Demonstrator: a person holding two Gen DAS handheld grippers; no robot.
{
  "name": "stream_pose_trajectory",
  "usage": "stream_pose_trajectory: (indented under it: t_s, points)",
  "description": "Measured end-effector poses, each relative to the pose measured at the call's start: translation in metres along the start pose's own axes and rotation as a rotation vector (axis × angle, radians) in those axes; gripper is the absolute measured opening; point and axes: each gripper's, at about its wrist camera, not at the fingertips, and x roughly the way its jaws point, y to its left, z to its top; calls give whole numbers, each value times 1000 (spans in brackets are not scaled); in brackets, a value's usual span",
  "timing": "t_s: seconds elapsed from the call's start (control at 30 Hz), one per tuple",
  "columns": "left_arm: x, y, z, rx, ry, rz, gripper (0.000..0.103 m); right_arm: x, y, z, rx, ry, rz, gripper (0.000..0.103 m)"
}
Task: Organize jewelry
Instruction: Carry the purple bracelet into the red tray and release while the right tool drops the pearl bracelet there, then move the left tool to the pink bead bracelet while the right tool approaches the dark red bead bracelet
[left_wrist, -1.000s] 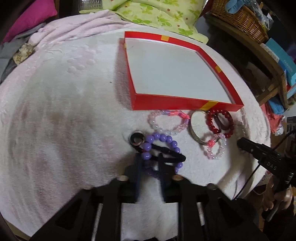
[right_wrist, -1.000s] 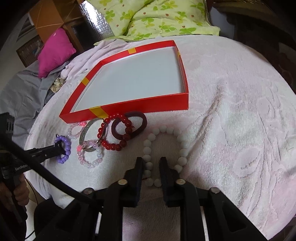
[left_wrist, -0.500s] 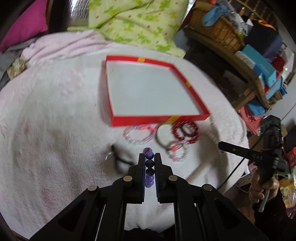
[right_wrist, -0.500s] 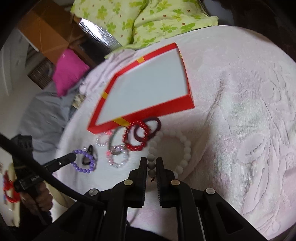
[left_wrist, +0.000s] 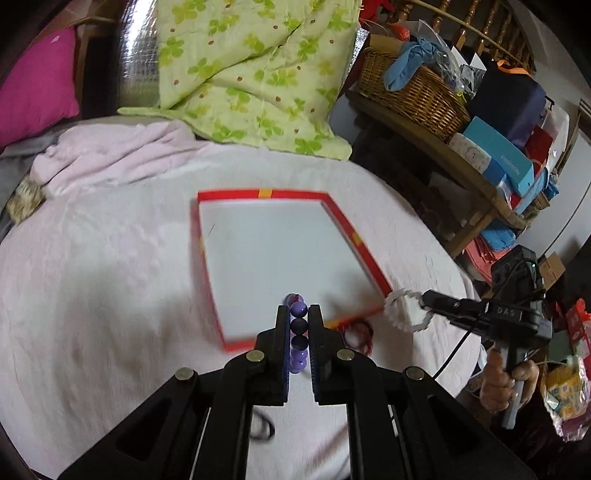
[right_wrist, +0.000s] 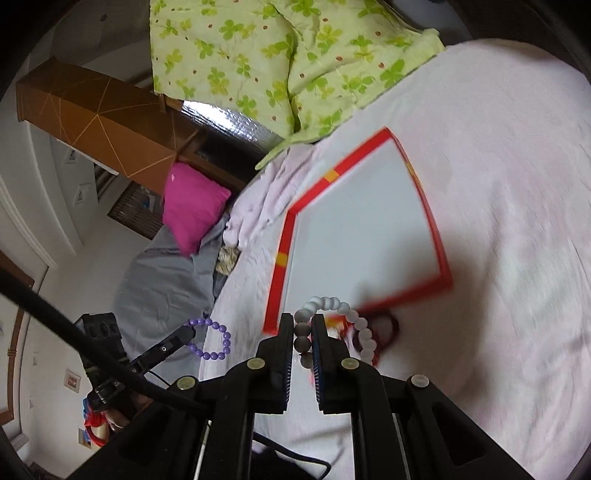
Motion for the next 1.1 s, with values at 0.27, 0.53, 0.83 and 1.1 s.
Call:
stream_pose_trajectory:
  t_s: [0.27,0.53,0.83,1.1]
  points:
    - [66,10,48,-19,38,-57,9,52,0,50,24,-38,-21,11]
    - [127,26,46,-53,133,77,10,108,-24,80,87,-5,-85,14]
    - [84,29,11,-27,104,155,28,68,-31,58,85,-88,-113,76]
    - [30,5,-53,-19,53,233,53,-6,-14,2,-47,-141,-189,76]
